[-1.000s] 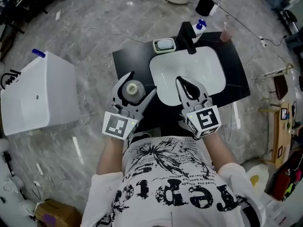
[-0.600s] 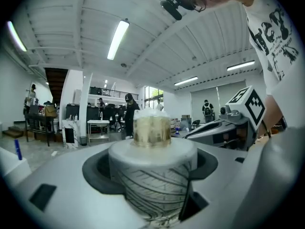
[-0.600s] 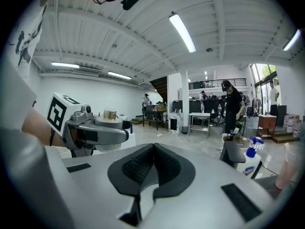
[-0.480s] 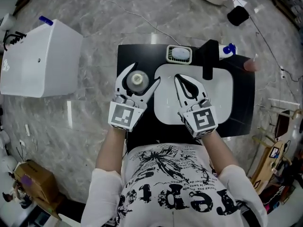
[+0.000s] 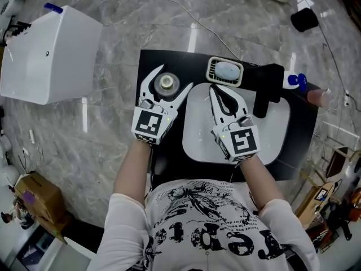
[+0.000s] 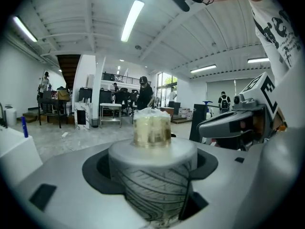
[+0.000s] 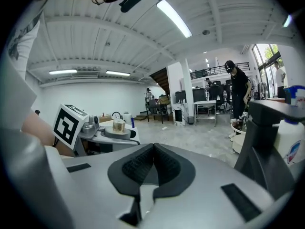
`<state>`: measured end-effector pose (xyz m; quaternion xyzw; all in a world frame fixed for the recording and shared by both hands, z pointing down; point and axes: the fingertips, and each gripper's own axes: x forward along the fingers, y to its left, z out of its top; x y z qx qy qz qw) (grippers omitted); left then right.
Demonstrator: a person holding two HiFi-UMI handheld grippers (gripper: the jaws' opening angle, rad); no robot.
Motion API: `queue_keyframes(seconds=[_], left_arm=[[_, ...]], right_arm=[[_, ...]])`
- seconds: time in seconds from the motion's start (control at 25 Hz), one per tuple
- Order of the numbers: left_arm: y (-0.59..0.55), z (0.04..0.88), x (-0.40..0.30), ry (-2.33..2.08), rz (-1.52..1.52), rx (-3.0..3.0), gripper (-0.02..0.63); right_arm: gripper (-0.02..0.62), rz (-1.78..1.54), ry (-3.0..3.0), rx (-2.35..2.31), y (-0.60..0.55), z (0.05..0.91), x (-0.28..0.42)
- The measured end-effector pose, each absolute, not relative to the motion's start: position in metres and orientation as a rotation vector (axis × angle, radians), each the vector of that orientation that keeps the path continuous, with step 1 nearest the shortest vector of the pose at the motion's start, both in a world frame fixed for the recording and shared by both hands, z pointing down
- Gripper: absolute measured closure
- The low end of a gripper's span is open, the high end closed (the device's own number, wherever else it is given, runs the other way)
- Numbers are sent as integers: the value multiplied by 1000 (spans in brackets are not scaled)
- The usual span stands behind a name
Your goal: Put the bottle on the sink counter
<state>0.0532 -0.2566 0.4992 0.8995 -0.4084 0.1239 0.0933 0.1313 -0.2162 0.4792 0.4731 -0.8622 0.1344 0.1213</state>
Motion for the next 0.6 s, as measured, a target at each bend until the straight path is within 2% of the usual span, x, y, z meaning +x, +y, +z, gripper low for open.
queue_keyframes(seconds=[0.6], left_arm=[[-299,561,60,-1211,461,2594,259]], right_arm=[[580,367,-2518,1363,-247,514,128]])
